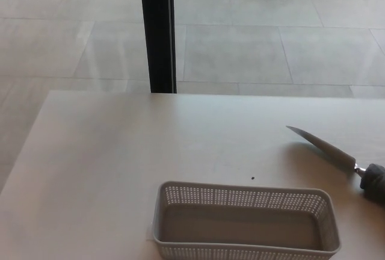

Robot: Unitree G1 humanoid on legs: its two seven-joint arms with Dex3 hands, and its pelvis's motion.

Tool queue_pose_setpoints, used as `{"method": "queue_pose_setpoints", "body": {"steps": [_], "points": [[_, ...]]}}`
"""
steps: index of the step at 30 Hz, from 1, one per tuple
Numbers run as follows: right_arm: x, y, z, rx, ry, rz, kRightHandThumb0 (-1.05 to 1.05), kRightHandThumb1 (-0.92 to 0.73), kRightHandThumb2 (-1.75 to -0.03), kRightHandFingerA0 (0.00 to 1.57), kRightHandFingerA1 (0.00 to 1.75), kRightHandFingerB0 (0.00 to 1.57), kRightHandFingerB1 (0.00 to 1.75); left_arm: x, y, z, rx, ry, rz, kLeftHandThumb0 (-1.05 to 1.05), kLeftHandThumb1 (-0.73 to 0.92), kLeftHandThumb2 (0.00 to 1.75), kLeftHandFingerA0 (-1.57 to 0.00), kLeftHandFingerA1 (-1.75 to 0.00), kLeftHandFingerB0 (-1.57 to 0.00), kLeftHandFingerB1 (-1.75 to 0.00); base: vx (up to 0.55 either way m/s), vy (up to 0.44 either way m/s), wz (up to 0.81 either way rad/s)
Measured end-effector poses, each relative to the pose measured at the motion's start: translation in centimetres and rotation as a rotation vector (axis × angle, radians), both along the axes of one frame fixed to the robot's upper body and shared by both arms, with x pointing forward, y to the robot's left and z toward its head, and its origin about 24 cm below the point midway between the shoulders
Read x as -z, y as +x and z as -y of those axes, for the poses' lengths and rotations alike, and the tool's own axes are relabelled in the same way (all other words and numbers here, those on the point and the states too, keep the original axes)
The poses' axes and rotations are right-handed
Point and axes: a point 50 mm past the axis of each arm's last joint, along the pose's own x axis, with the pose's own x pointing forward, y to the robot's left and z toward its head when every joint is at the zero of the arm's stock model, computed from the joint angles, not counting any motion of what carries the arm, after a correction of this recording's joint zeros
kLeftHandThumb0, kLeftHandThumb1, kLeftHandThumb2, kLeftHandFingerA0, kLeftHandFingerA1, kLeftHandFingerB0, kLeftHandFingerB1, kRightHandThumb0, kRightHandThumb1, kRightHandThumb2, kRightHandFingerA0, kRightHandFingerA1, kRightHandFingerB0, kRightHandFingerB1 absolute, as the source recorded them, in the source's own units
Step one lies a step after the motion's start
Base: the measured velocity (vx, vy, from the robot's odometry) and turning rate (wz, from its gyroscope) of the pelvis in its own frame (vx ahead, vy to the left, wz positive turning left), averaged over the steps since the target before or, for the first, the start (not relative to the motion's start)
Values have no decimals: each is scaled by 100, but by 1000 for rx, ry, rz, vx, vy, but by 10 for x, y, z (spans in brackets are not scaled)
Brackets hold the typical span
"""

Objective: A garden tool is kept on the righthand side and a container is kept on the lefthand side on a desk infront of the robot. the robot uses its right hand to pick up the garden tool and makes a scooping motion inside the container

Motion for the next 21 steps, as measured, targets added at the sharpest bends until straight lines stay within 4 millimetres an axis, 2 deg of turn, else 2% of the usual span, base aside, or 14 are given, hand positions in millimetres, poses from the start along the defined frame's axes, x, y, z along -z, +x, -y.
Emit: {"method": "queue_pose_setpoints", "body": {"steps": [1,2,6,10,11,17,19,21], "points": [[1,0,2,8,-12,-10,-80,-79,-65,13,42,24,28,0,0,0,0,-2,0,-50,-6,106,-96,-102,-82,-93,0,0,0],[2,0,4,15,-20,-18,-82,-80,-65,12,42,23,28,0,0,0,0,-3,1,-44,-11,111,-98,-104,-84,-96,0,0,0],[6,0,11,38,-63,-51,-82,-80,-65,16,43,25,29,-1,1,0,-11,-4,15,-47,-6,107,-97,-102,-84,-94,0,0,0],[9,-1,12,36,-97,-74,-81,-80,-65,19,45,28,29,0,1,0,-12,-5,16,-45,-8,112,-97,-104,-84,-95,0,0,0],[10,0,12,29,-107,-78,-82,-81,-65,18,43,27,29,0,-1,0,-15,-5,15,-48,-6,106,-97,-102,-86,-93,0,0,0],[15,4,-7,-69,-172,-99,-84,-82,-65,18,43,26,30,0,-8,0,-36,-10,8,-50,-7,105,-98,-101,-87,-93,0,0,0],[15,5,-14,-103,-185,-91,-84,-83,-66,18,43,25,29,1,-10,1,-42,-9,7,-51,0,109,-92,-101,-82,-92,0,0,0],[15,7,-24,-153,-206,-81,-83,-82,-65,17,43,24,29,1,-10,1,-45,-10,7,-55,1,106,-93,-100,-84,-92,0,0,0]]}}
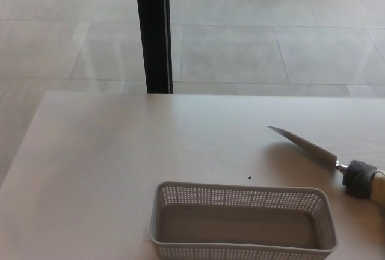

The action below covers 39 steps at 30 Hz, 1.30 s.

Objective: A garden tool is kept on the righthand side and a container is kept on the lefthand side on a desk infront of the robot. the robot uses its right hand to pick up the garden tool and makes a scooping motion inside the container

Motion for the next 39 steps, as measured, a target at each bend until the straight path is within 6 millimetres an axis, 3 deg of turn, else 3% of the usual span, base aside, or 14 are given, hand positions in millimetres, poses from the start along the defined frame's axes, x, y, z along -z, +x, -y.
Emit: {"method": "queue_pose_setpoints", "body": {"steps": [2,3,4,5,6,17,18,22,25,27,30,31,34,39], "points": [[0,0,-8,-46,-14,8,-83,-81,-65,14,43,21,30,0,0,0,-1,-1,1,-51,-5,109,-98,-102,-86,-94,0,0,0],[1,0,-11,-64,-23,10,-85,-61,-99,4,43,11,42,0,0,0,-5,-1,4,-56,-1,108,-95,-101,-83,-93,0,0,0],[2,0,-12,-74,-30,9,-85,-61,-99,4,43,11,42,0,0,0,-9,-1,7,-56,-1,108,-95,-101,-83,-93,0,0,0],[3,0,-14,-85,-41,9,-86,-76,-63,3,38,16,30,0,0,-1,-13,-2,10,-56,0,107,-93,-101,-82,-93,0,0,0],[3,0,-14,-91,-46,8,-86,-58,-99,2,28,14,38,0,0,-1,-15,-4,12,-58,0,106,-92,-101,-82,-92,0,0,0],[8,-2,-10,-77,-88,-4,-76,-50,-89,1,47,7,41,-1,2,-1,-26,-16,26,-67,2,105,-94,-101,-82,-92,0,0,0],[9,-2,-10,-71,-91,-4,-65,-50,-83,35,72,4,37,-1,2,-1,-21,-17,25,-64,-2,105,-95,-103,-84,-94,0,0,0],[13,-1,-14,-52,-129,-25,-51,-56,-62,74,88,1,18,-1,3,-1,-24,-17,31,-62,0,106,-86,-101,-80,-92,0,0,0],[18,0,-15,-41,-171,-52,-51,-51,-80,79,103,4,32,-1,5,-1,-18,-22,37,-64,2,107,-89,-101,-82,-92,0,0,0],[21,-1,-16,-34,-183,-54,-40,-72,-62,75,119,18,31,-1,6,-1,-16,-23,39,-63,-1,106,-95,-104,-84,-94,0,0,0],[25,-2,-19,-33,-202,-53,-37,-63,-84,89,113,27,44,-1,6,-1,-20,-21,41,-64,1,106,-91,-103,-80,-93,0,0,0],[25,-1,-20,-33,-205,-50,-30,-73,-62,88,115,42,36,-1,6,-1,-20,-21,43,-66,2,106,-88,-101,-78,-92,0,0,0],[26,-1,-25,-37,-201,-34,-31,-67,-62,81,133,75,51,-1,8,-1,-21,-22,47,-80,11,109,-99,-106,-79,-92,0,0,0],[27,-2,-29,-48,-192,13,-25,-76,-64,76,148,80,53,-1,11,0,-9,-24,48,-81,11,111,-96,-107,-78,-93,0,0,0]]}}
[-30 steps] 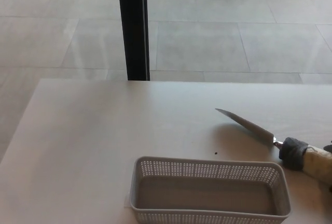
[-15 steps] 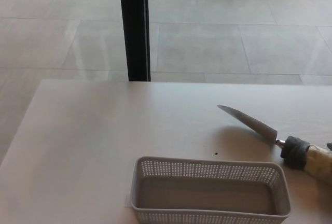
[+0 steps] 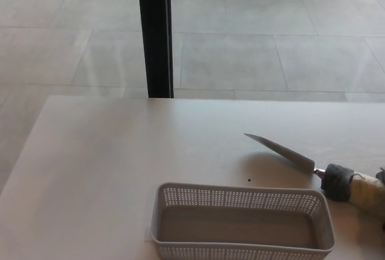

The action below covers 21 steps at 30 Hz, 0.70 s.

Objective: A garden tool is kept on the righthand side and a container is kept on the lefthand side on a desk infront of the robot. the robot uses its right hand to pick up the garden tool and makes a scooping motion inside the container

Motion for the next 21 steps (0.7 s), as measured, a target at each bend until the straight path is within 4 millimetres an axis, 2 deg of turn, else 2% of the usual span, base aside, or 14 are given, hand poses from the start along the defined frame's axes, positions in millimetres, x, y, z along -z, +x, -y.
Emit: {"method": "queue_pose_setpoints", "body": {"steps": [1,2,3,4,5,7,8,9,10,12,14,17,18,21], "points": [[0,-1,0,-3,2,10,-26,-76,-63,74,164,77,109,0,0,0,0,0,0,-79,7,108,-79,-107,-71,-96,0,0,0],[1,-2,0,-6,6,23,-27,-77,-63,78,157,77,85,0,0,0,-1,-1,2,-90,12,113,-91,-109,-69,-92,0,0,0],[2,-3,1,-7,10,37,-27,-77,-66,80,158,78,85,0,1,0,-1,-4,4,-82,8,108,-85,-105,-77,-95,0,0,0],[3,-4,1,-9,14,46,-26,-73,-65,81,158,82,86,0,1,0,0,-7,4,-91,11,112,-94,-110,-75,-94,0,0,0],[4,-6,2,-12,19,59,-26,-72,-66,81,156,81,68,0,1,0,1,-11,5,-84,9,109,-87,-104,-80,-94,0,0,0],[5,-8,3,-18,26,75,-26,-72,-66,81,157,82,71,0,2,0,1,-18,11,-82,10,107,-99,-105,-87,-94,0,0,0],[6,-9,4,-23,30,83,-23,-69,-70,89,163,76,130,0,2,0,0,-19,13,-99,5,111,-107,-113,-90,-99,0,0,0],[6,-10,4,-26,32,90,-23,-67,-74,84,170,71,146,0,2,0,-2,-20,15,-92,5,109,-105,-109,-90,-99,0,0,0],[6,-11,6,-29,37,101,-22,-65,-77,89,162,81,110,-1,2,0,-5,-20,21,-104,4,111,-108,-111,-92,-100,0,0,0],[8,-15,8,-34,57,130,-22,-57,-82,89,171,74,149,-1,3,0,-4,-21,28,-96,5,109,-109,-108,-91,-98,0,0,0],[9,-17,11,-32,77,156,-25,-60,-79,87,175,70,157,-1,3,0,-5,-20,33,-88,9,111,-101,-106,-87,-96,0,0,0],[11,-23,17,-12,129,204,-19,-60,-82,88,175,71,159,-1,4,0,-5,-20,39,-78,9,109,-102,-105,-88,-95,0,0,0],[13,-25,18,2,160,228,-15,-49,-101,122,140,103,129,-1,4,0,-6,-20,41,-78,4,110,-93,-104,-83,-96,0,0,0],[12,-28,20,49,257,320,-7,-48,-103,124,141,103,128,-1,5,0,-6,-20,46,-78,6,110,-92,-104,-83,-95,0,0,0]]}}
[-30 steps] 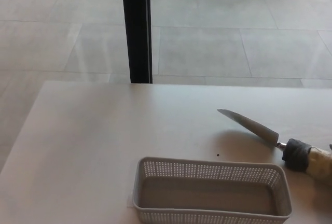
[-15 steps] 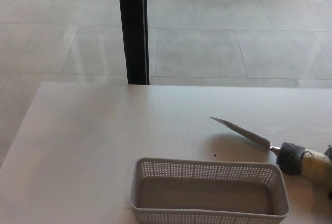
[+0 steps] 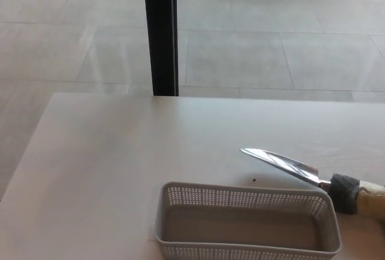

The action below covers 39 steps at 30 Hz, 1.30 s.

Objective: A garden tool is kept on the righthand side and a container is kept on the lefthand side on a desk infront of the robot. the robot uses its right hand to pick up the garden tool and makes a scooping motion inside the container

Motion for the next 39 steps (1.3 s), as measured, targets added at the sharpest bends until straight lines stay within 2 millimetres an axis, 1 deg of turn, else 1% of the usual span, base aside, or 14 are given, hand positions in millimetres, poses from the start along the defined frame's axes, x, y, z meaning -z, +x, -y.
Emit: {"method": "queue_pose_setpoints", "body": {"steps": [3,6,7,9,10,13,15,16,31,32,33,34,36,39], "points": [[-1,-1,1,28,82,65,3,-47,-93,83,175,67,165,0,1,0,2,0,3,-76,4,110,-93,-104,-82,-95,0,0,0],[-3,-4,6,58,134,132,7,-49,-76,82,175,66,152,0,2,0,7,0,3,-76,4,111,-94,-103,-82,-95,0,0,0],[-4,-4,7,62,136,143,2,-47,-90,116,134,91,114,0,3,0,8,0,4,-76,4,111,-92,-104,-82,-96,0,0,0],[-8,-4,11,77,145,188,-3,-48,-90,115,134,90,115,0,5,0,11,0,8,-75,4,110,-93,-103,-82,-95,0,0,0],[-10,-4,12,83,147,206,0,-56,-73,81,173,72,143,0,6,0,12,0,11,-73,-1,114,-95,-104,-83,-96,0,0,0],[-23,-4,22,104,141,283,-18,-47,-101,119,137,92,120,-1,9,0,19,2,15,-73,-1,113,-97,-103,-85,-95,0,0,0],[-38,-3,32,108,120,343,-21,-47,-103,119,137,92,121,-2,9,-1,23,6,17,-70,4,110,-104,-106,-90,-97,0,0,0],[-46,-3,37,108,108,373,-18,-53,-97,89,175,72,153,-3,10,-2,25,8,18,-71,-2,114,-94,-103,-84,-95,0,0,0],[-124,3,47,-59,60,612,-22,-47,-114,95,175,77,153,-8,13,-9,23,26,23,-72,1,111,-92,-105,-81,-96,0,0,0],[-127,2,47,-68,65,610,-31,-46,-115,121,141,95,127,-8,13,-9,23,26,24,-74,2,111,-92,-105,-81,-97,0,0,0],[-129,2,48,-75,66,607,-23,-47,-120,93,175,74,159,-8,13,-9,23,26,25,-74,-1,113,-95,-105,-82,-97,0,0,0],[-132,2,48,-87,69,601,-32,-47,-116,119,140,95,128,-8,13,-9,23,26,26,-71,5,110,-105,-109,-88,-98,0,0,0],[-136,0,50,-107,67,584,-24,-50,-115,90,175,72,160,-8,14,-9,24,27,28,-75,2,111,-93,-103,-84,-95,0,0,0],[-142,-2,53,-134,53,553,-29,-52,-116,92,175,73,159,-8,15,-9,27,25,31,-76,4,110,-93,-103,-84,-94,0,0,0]]}}
